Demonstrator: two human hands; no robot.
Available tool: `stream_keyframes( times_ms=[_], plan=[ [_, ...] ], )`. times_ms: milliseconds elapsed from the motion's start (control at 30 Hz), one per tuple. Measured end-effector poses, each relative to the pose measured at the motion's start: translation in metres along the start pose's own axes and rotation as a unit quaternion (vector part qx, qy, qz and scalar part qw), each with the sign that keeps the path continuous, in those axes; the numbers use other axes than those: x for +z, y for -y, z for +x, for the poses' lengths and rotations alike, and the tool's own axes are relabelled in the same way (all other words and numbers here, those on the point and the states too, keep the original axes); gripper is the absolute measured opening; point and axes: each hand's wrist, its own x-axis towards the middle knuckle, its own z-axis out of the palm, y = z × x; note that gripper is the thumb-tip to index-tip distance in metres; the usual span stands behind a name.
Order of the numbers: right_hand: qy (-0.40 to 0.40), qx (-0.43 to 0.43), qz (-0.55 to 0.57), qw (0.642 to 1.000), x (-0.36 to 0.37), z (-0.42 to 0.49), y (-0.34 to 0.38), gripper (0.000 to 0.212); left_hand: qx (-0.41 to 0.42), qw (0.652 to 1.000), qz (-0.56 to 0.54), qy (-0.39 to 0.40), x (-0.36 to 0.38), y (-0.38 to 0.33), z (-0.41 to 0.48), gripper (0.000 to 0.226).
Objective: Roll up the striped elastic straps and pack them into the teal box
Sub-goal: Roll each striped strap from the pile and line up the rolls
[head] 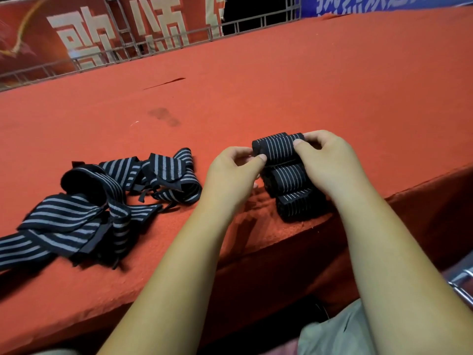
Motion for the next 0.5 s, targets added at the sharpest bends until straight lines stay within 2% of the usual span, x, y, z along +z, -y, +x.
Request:
stream_keyframes(
  times_ms=[233,500],
  plan=[
    [-0.005,0.003,0.008,1.000,-0.005,-0.003,0.003,0.037,-0.004,1.000,0.007,0.002,-0.002,0.001,-0.007,0.025],
    [-0.002,0.002,-0.010,1.000,-0.008,-0.012,0.001,0.035,-0.019,0.999,-0.010,0.028,0.000,0.009,-0.018,0.028]
  ],
)
